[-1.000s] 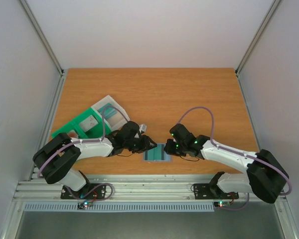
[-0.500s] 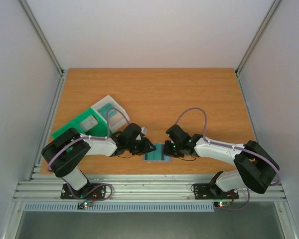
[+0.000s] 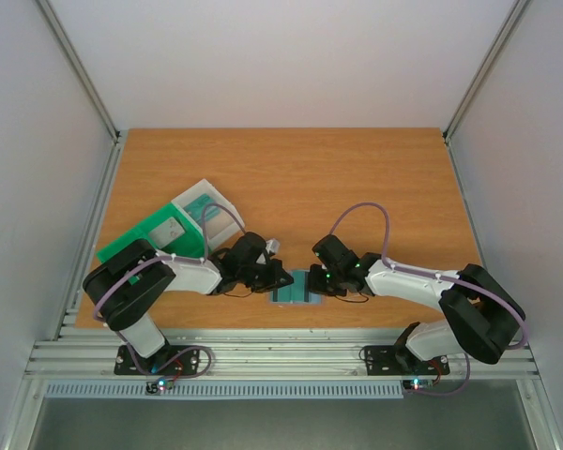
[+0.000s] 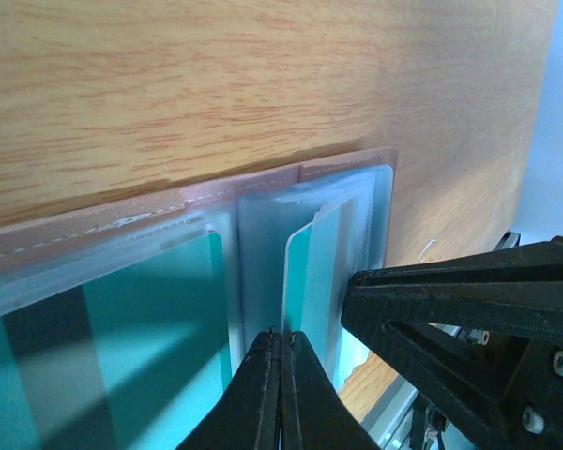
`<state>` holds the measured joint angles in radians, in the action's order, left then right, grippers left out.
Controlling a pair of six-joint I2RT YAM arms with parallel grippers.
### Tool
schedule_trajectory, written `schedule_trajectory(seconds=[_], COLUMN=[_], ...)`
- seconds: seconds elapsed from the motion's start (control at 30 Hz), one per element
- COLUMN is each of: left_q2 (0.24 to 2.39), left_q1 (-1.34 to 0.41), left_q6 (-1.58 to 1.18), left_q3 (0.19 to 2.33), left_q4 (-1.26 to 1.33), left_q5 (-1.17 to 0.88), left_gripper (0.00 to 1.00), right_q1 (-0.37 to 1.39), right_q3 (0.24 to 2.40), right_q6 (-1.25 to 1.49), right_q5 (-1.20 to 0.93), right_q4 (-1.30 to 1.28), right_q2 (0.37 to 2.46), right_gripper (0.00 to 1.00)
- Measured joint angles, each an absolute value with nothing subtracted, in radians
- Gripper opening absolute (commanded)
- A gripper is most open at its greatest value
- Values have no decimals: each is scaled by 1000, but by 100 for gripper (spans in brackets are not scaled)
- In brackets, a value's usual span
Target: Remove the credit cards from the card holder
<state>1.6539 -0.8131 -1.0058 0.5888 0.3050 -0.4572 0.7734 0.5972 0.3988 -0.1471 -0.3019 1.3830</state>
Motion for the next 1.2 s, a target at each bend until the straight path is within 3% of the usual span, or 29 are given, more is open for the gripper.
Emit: schedule_trajectory(seconds=[0.47, 0.8, 1.03, 1.2], left_q2=[1598, 1401, 1333, 1430], left_q1=[-813, -813, -813, -813], left_q6=[-1005, -986, -929, -919], left_q3=[556, 525, 525, 538], left_q4=[314, 205, 130, 131], left_q5=[-437, -311, -258, -292], left_gripper=[0, 1, 25, 29], right_q1=[773, 773, 773, 773], right_q3=[596, 590, 590, 590], right_q6=[399, 409, 411, 411], right_q5=[-146, -136, -135, -141], right_q4=[-300, -318, -331, -321], right_q2=[1383, 1352, 1329, 1346], right_gripper=[11, 13, 12, 11])
